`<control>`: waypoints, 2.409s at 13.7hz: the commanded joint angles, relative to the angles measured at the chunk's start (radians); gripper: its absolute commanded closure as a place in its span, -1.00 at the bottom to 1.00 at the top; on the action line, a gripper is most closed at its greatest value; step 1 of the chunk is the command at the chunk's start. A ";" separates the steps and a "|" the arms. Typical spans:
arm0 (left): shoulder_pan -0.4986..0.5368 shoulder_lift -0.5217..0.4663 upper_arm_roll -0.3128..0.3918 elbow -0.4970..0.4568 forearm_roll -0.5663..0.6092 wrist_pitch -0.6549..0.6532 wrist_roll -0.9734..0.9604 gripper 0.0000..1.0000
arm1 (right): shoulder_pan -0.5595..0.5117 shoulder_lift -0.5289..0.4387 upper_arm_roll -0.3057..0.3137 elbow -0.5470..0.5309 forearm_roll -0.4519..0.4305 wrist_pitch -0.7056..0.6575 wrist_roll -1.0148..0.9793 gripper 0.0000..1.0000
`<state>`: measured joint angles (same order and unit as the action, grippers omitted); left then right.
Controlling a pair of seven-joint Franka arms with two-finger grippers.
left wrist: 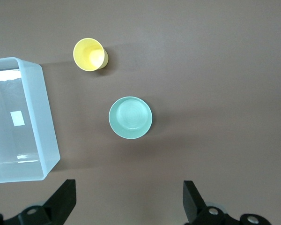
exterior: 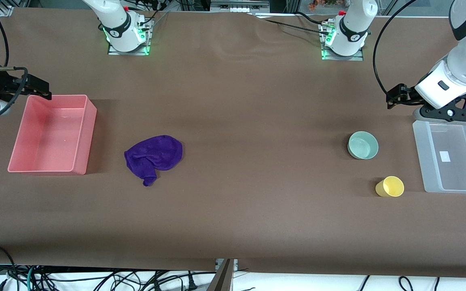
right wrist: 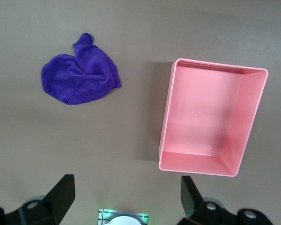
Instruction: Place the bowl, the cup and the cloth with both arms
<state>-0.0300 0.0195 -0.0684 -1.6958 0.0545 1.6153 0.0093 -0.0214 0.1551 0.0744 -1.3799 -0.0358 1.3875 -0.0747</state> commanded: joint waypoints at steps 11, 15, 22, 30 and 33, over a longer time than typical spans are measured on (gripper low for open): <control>0.090 0.030 0.004 -0.007 -0.024 -0.084 0.020 -1.00 | 0.004 0.012 0.001 0.033 -0.007 -0.002 0.004 -1.00; 0.131 0.040 0.004 -0.247 -0.015 0.181 0.043 -1.00 | 0.008 0.006 -0.007 -0.013 -0.001 0.040 -0.002 -1.00; 0.176 0.222 0.002 -0.625 -0.016 0.963 0.043 -0.84 | 0.014 0.030 0.001 -0.339 -0.003 0.361 0.013 -1.00; 0.190 0.335 -0.005 -0.620 -0.021 1.048 0.043 1.00 | 0.101 0.262 0.035 -0.637 0.002 1.060 0.013 -1.00; 0.188 0.327 -0.005 -0.610 -0.025 1.040 0.041 1.00 | 0.115 0.333 0.036 -0.668 0.000 1.231 0.000 -1.00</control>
<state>0.1529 0.3524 -0.0667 -2.3216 0.0545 2.6701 0.0284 0.0861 0.4664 0.1092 -2.0233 -0.0378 2.5343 -0.0705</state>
